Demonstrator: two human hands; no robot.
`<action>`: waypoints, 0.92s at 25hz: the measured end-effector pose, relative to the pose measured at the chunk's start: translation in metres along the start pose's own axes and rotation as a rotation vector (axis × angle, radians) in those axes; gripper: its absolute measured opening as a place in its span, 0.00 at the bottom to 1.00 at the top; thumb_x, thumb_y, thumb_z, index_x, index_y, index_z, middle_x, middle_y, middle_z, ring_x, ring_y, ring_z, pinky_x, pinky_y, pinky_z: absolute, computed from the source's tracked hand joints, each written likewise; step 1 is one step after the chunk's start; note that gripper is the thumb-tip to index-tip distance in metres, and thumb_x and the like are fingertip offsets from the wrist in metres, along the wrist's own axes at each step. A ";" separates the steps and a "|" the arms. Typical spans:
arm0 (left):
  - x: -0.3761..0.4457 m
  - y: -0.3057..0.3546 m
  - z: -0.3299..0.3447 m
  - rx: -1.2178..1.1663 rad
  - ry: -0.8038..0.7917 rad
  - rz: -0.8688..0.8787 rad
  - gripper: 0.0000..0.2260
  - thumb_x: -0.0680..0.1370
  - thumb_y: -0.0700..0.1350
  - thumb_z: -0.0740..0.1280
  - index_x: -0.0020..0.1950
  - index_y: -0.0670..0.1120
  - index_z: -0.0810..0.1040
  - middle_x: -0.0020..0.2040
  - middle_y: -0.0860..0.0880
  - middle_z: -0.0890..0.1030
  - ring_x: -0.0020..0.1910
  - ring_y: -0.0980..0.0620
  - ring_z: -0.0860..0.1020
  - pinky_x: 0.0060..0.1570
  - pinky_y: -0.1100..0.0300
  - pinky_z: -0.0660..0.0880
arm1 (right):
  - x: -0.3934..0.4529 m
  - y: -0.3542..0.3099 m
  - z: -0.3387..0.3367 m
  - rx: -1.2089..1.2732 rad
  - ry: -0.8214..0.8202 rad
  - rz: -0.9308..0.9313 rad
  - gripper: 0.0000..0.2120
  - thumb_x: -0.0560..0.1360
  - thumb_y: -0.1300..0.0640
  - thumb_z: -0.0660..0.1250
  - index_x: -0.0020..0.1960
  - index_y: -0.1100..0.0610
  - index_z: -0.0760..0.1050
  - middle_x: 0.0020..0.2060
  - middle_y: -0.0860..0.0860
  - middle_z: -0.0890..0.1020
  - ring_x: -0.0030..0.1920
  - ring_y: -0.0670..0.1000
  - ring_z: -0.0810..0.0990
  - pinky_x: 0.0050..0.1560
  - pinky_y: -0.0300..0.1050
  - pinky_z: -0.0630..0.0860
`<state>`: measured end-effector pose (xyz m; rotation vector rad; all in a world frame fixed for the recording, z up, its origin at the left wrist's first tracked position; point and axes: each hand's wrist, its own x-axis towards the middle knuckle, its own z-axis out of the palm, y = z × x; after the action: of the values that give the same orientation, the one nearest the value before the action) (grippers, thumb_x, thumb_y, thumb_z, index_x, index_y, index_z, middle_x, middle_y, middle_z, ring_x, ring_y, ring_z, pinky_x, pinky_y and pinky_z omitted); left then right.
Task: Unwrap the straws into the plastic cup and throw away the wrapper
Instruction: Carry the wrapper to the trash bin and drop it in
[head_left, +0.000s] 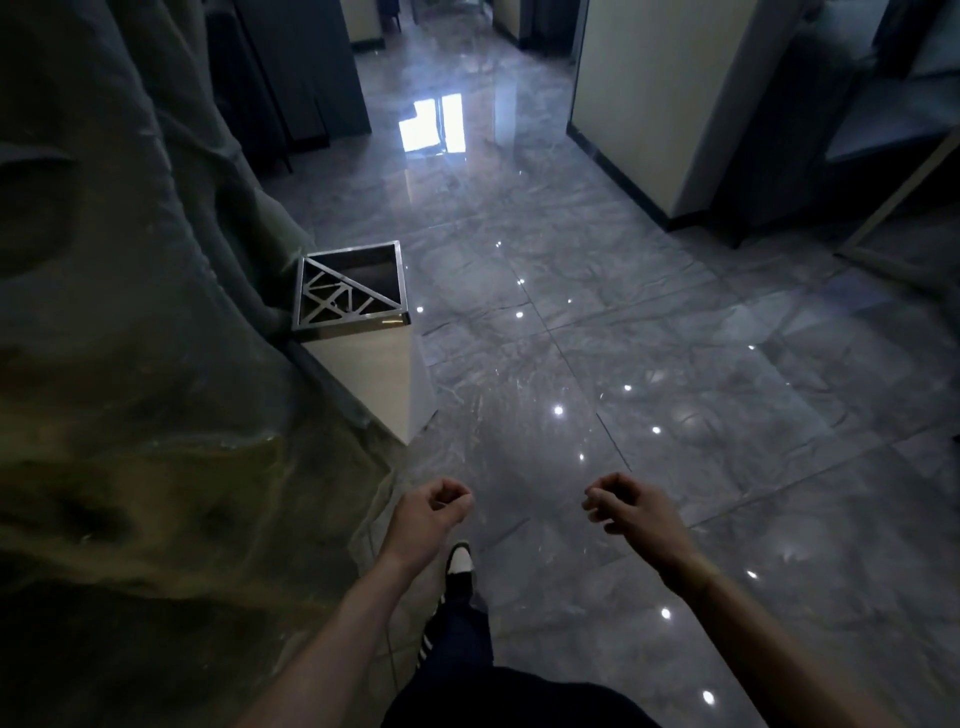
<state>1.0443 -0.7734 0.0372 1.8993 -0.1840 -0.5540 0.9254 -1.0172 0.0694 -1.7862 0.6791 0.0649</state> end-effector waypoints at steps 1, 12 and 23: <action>0.018 0.004 -0.004 -0.002 0.000 -0.005 0.08 0.75 0.39 0.71 0.39 0.50 0.80 0.34 0.52 0.80 0.31 0.64 0.76 0.33 0.71 0.72 | 0.017 -0.008 0.001 -0.005 -0.005 0.002 0.04 0.78 0.56 0.65 0.47 0.54 0.79 0.41 0.50 0.85 0.41 0.49 0.84 0.41 0.41 0.79; 0.203 0.049 -0.060 -0.008 -0.021 -0.042 0.09 0.75 0.38 0.71 0.39 0.51 0.80 0.35 0.50 0.81 0.33 0.56 0.77 0.31 0.72 0.72 | 0.180 -0.088 0.029 0.094 0.080 0.073 0.03 0.77 0.57 0.66 0.48 0.53 0.79 0.42 0.51 0.86 0.41 0.49 0.84 0.39 0.39 0.77; 0.354 0.093 -0.063 0.003 0.018 -0.092 0.05 0.76 0.40 0.69 0.43 0.49 0.80 0.39 0.47 0.82 0.35 0.54 0.78 0.33 0.71 0.74 | 0.348 -0.140 0.004 0.080 0.022 0.067 0.02 0.76 0.59 0.68 0.47 0.54 0.79 0.41 0.51 0.86 0.40 0.49 0.84 0.37 0.37 0.76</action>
<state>1.3960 -0.8916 0.0381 1.9225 -0.0858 -0.5983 1.2817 -1.1333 0.0582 -1.6902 0.7472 0.0629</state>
